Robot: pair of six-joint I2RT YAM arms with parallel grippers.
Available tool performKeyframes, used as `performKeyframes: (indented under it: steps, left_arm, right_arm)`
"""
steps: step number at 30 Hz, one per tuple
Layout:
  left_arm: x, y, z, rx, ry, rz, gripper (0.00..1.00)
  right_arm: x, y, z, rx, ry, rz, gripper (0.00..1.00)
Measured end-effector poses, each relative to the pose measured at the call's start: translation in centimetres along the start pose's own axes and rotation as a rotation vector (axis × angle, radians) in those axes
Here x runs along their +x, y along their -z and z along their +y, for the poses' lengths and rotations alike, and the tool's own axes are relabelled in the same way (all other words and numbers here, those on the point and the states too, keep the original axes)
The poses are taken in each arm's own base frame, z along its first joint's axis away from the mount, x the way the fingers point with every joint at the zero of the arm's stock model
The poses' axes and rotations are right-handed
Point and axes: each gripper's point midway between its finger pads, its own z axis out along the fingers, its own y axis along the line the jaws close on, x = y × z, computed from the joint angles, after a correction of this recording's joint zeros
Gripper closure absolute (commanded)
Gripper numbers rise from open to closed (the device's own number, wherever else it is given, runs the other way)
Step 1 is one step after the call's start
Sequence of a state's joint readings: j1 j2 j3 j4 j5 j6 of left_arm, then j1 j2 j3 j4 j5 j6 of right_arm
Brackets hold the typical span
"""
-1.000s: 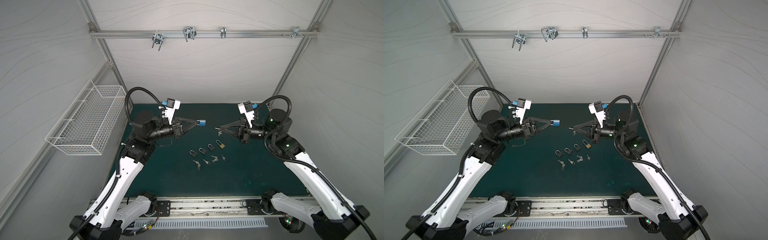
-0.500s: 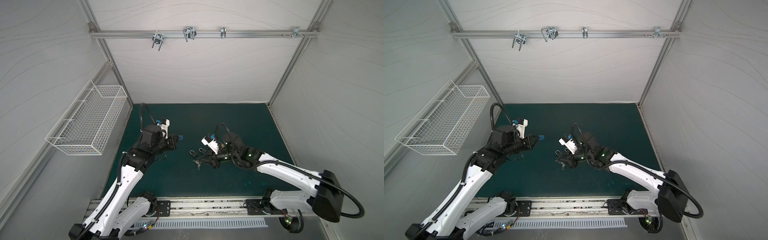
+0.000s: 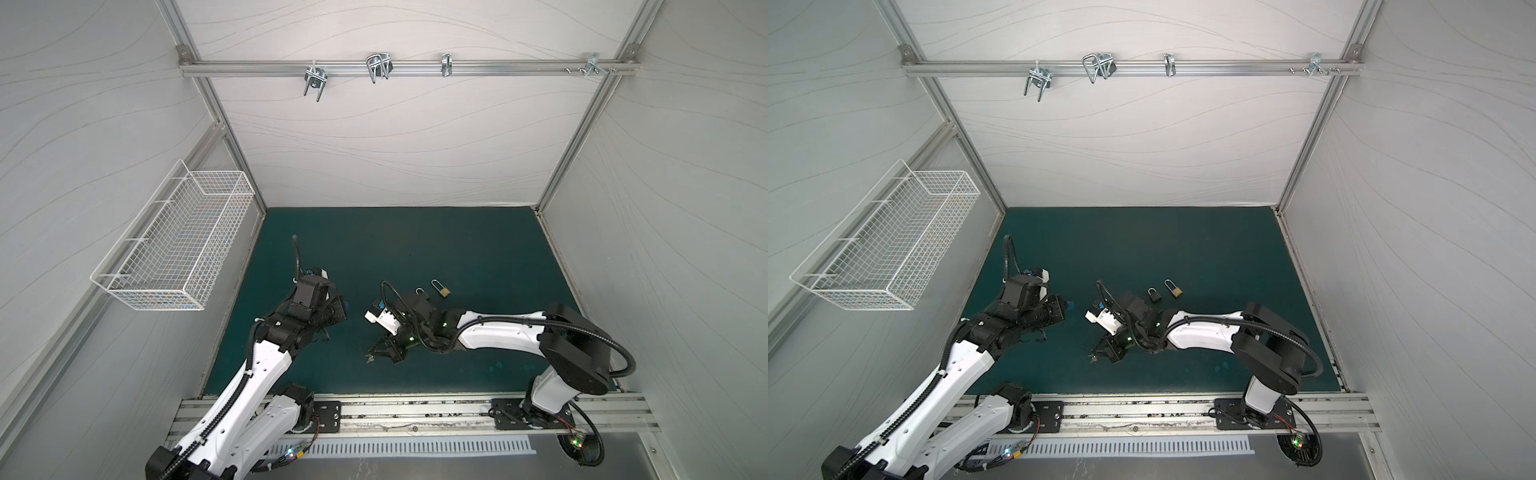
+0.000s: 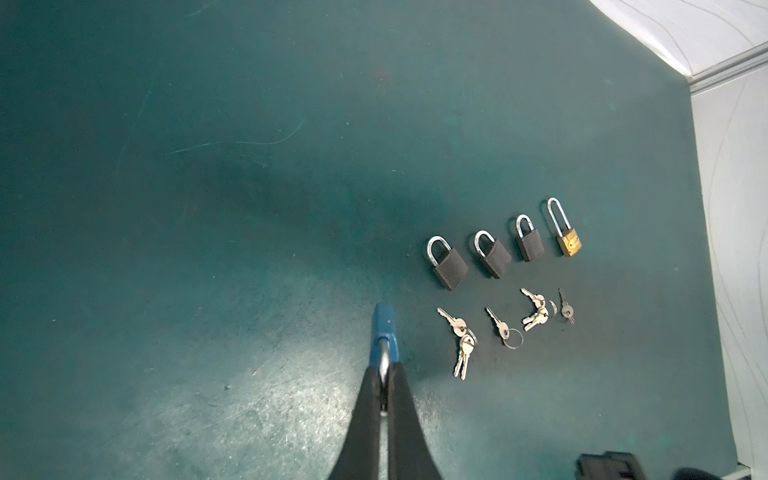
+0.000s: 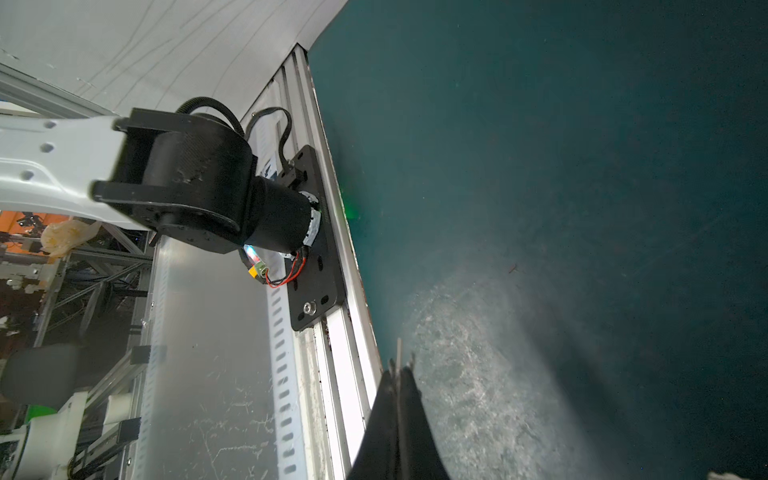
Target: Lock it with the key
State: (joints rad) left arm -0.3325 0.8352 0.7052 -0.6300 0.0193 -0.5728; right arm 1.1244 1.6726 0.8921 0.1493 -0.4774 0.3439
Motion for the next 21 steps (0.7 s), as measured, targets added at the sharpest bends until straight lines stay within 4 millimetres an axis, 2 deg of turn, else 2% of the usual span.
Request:
performKeyframes:
  steps: [6,14,21]
  left_arm:
    - [-0.1,0.0,0.1,-0.004,0.002,-0.006,1.0]
    - [-0.2,0.0,0.2,-0.013,0.0,-0.012,1.0]
    - [-0.3,0.0,0.1,-0.004,0.004,-0.014,1.0]
  right_arm:
    - [0.9,-1.2,-3.2,0.03,-0.09,0.029,1.0]
    - [-0.9,-0.2,-5.7,0.09,-0.134,0.0,1.0]
    - [-0.7,0.6,-7.8,0.132,-0.187,0.016,1.0]
